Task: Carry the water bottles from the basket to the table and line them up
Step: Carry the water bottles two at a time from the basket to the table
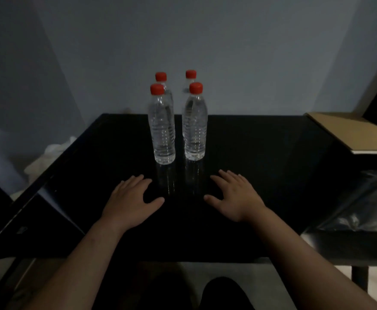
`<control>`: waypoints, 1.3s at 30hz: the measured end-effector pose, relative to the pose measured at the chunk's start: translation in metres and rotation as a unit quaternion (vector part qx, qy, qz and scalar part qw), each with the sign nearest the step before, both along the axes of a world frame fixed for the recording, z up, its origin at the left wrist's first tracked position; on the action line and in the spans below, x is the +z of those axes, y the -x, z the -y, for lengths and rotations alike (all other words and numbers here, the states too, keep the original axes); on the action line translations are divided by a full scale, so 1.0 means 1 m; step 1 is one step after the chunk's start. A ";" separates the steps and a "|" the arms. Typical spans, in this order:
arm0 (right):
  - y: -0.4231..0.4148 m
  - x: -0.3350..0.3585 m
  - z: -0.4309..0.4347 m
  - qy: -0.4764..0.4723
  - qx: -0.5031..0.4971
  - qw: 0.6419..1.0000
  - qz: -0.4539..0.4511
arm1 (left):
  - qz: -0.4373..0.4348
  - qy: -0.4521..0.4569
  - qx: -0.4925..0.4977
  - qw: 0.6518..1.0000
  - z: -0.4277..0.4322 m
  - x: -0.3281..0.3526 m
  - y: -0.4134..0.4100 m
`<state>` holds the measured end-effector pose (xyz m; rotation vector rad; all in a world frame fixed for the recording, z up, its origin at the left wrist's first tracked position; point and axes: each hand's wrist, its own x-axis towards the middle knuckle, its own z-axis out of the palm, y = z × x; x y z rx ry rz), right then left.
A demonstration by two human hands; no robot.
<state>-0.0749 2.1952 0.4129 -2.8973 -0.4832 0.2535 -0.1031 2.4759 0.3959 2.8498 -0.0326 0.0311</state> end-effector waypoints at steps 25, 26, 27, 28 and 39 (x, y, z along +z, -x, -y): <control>-0.008 0.038 -0.007 -0.004 -0.024 0.991 -0.134 | -0.180 0.018 0.031 0.983 -0.002 0.021 -0.016; -0.012 0.046 -0.007 0.006 -0.020 0.987 -0.162 | -0.198 0.022 0.026 0.980 -0.001 0.030 -0.017; -0.017 0.056 -0.008 0.010 -0.018 0.982 -0.186 | -0.221 0.029 0.019 0.975 -0.001 0.037 -0.019; -0.022 0.065 -0.009 0.004 -0.018 0.977 -0.212 | -0.243 0.052 0.012 0.968 -0.001 0.047 -0.022; 0.017 0.194 0.022 -0.317 -0.186 0.919 -0.140 | -0.263 0.334 -0.047 0.904 -0.001 0.176 -0.040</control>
